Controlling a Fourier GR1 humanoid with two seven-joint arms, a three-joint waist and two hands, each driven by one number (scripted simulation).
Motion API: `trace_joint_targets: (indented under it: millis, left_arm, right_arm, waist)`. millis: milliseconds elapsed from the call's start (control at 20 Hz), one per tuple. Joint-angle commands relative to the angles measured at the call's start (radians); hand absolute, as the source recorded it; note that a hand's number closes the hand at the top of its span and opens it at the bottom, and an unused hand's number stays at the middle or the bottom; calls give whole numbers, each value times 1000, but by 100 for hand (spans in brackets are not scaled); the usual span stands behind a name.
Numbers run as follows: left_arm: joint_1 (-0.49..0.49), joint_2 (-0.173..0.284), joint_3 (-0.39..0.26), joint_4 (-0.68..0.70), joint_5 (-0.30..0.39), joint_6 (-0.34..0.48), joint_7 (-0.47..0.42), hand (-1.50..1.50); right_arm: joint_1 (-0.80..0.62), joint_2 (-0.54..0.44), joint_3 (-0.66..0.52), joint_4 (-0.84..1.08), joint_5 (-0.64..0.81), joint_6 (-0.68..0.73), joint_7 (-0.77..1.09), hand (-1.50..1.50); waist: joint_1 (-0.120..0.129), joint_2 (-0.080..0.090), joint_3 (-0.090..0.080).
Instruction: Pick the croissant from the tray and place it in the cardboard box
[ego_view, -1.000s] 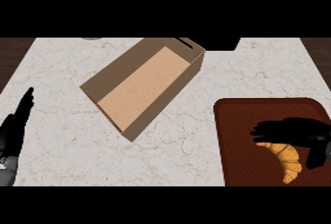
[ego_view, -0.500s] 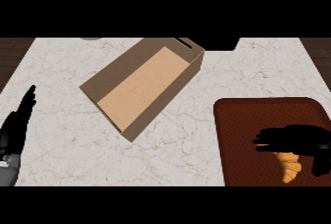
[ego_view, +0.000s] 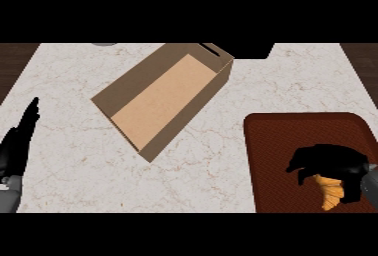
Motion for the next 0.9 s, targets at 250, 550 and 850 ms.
trace_joint_targets:
  millis: [250,550,850]
  left_arm:
    - [-4,-17,1,-37,-39,-11,33,0]
    - [14,-21,16,-9,-32,-2,2,0]
    - [-5,-27,14,1,-40,0,30,0]
  right_arm:
    - [9,81,-109,-24,-10,-117,-26,150]
    - [-37,203,-280,21,-93,-79,450,150]
    - [-179,265,-392,-36,-61,-129,896,150]
  waist:
    - [-2,5,9]
    - [-12,0,6]
    - [-16,-3,5]
